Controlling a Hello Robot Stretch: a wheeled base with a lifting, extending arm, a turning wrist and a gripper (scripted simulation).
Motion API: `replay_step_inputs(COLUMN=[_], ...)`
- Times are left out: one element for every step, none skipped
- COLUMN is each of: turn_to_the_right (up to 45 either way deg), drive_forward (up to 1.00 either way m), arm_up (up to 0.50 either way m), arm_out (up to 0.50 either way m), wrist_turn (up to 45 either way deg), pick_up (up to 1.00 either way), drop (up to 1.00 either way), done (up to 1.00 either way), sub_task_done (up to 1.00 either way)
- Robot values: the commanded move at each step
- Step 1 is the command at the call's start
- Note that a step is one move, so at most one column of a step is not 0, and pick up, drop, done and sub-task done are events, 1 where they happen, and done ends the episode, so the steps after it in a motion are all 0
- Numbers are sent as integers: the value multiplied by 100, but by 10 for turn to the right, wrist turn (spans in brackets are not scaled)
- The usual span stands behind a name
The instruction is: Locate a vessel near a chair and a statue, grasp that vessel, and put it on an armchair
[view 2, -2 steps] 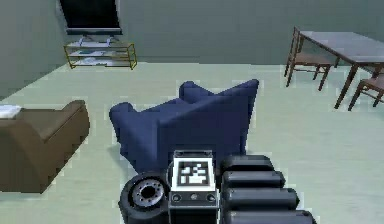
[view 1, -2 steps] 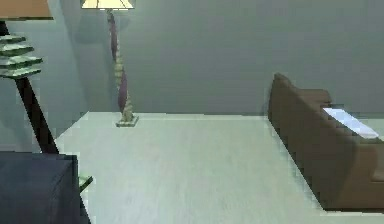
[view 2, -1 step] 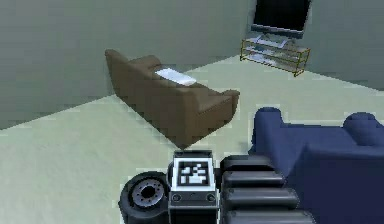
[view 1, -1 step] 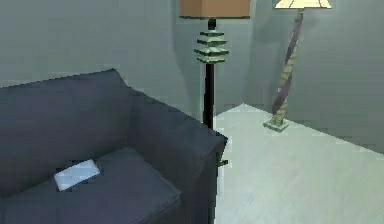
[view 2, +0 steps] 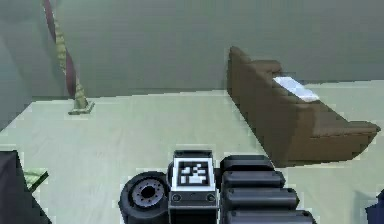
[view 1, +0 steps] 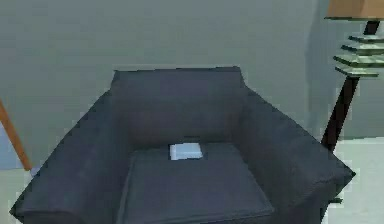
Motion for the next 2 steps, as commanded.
replay_step_inputs(turn_to_the_right=[450, 420], drive_forward=[0, 0], arm_up=[0, 0], arm_out=[0, 0], wrist_turn=[0, 0], pick_up=[0, 0], drop=[0, 0], done=[0, 0], sub_task_done=[0, 0])
